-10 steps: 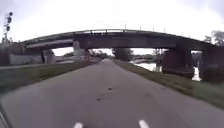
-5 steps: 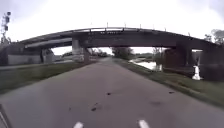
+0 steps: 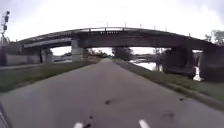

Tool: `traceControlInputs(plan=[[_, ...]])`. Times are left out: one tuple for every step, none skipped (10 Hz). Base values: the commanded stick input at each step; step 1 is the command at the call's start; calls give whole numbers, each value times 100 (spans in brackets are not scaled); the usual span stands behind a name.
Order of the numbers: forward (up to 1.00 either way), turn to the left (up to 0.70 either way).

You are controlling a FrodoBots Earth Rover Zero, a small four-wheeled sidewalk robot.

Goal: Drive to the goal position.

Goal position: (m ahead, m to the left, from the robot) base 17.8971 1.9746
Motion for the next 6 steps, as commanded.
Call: traceControlInputs(plan=[[70, 0], [70, 0], [74, 0], [79, 0], [85, 0], [85, 0]])
